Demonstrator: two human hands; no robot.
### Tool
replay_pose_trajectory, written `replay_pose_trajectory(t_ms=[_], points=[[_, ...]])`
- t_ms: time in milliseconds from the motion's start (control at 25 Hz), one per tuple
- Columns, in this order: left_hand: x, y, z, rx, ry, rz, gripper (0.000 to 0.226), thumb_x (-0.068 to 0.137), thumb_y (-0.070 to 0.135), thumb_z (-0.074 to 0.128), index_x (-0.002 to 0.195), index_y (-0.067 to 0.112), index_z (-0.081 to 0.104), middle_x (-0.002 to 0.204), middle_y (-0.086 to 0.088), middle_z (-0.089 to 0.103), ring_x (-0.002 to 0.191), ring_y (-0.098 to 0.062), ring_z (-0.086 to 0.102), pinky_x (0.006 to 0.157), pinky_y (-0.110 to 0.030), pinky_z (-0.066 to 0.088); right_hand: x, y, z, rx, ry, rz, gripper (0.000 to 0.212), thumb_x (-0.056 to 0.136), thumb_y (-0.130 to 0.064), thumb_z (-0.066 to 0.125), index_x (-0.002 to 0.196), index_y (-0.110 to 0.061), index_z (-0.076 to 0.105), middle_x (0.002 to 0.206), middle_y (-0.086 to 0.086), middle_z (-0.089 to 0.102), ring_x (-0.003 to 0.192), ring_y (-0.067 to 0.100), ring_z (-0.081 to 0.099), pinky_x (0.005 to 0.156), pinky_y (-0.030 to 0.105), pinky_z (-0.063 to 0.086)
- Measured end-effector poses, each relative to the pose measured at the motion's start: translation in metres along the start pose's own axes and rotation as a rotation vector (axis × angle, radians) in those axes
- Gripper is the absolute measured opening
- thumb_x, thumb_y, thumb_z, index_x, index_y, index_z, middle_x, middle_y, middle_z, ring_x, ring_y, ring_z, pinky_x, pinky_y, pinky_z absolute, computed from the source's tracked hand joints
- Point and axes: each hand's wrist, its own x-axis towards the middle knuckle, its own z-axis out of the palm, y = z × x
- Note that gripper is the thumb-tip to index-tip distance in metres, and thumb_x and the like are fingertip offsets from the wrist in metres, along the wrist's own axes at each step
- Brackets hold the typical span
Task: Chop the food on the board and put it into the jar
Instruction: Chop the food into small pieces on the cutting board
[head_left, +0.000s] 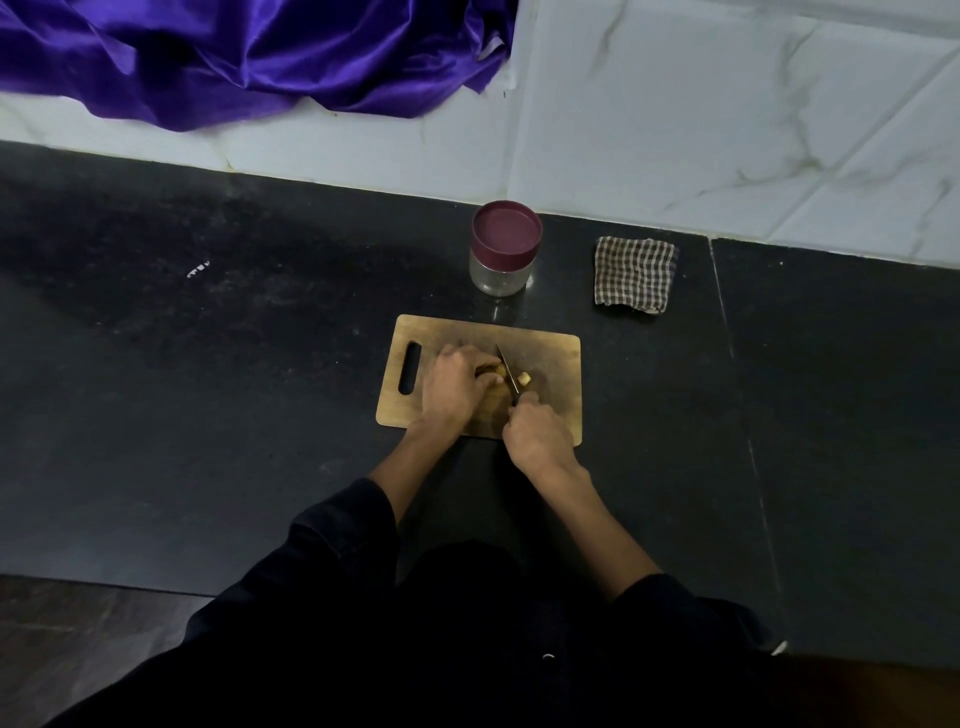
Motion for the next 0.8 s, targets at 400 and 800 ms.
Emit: replay_pose_trajectory(t_ms=[400,800], points=[[-0.002,0.002,0.001,-0.007,0.006,-0.036,0.025,0.082,0.020,0.071,0.107,0.022,0.070,0.109,0.005,0.068,0.108,-0.014,0.055,0.094,-0.033,0.045,-0.012,0.006,-0.001,0.027,-0.041,0.032,0.019,0.102,-0.019,0.044,0.116,-0.008,0.051,0.106,0.011,0.065,0.094,0.025,0.064,0.073,0.037,0.050],[-0.005,0.003,0.000,-0.023,0.043,-0.032,0.026,0.081,0.020,0.072,0.107,0.022,0.071,0.107,0.005,0.070,0.105,-0.013,0.056,0.095,-0.036,0.044,-0.016,0.013,-0.001,0.090,-0.113,0.081,0.023,0.103,-0.024,0.042,0.115,-0.008,0.054,0.105,0.010,0.063,0.093,0.025,0.063,0.077,0.040,0.052]])
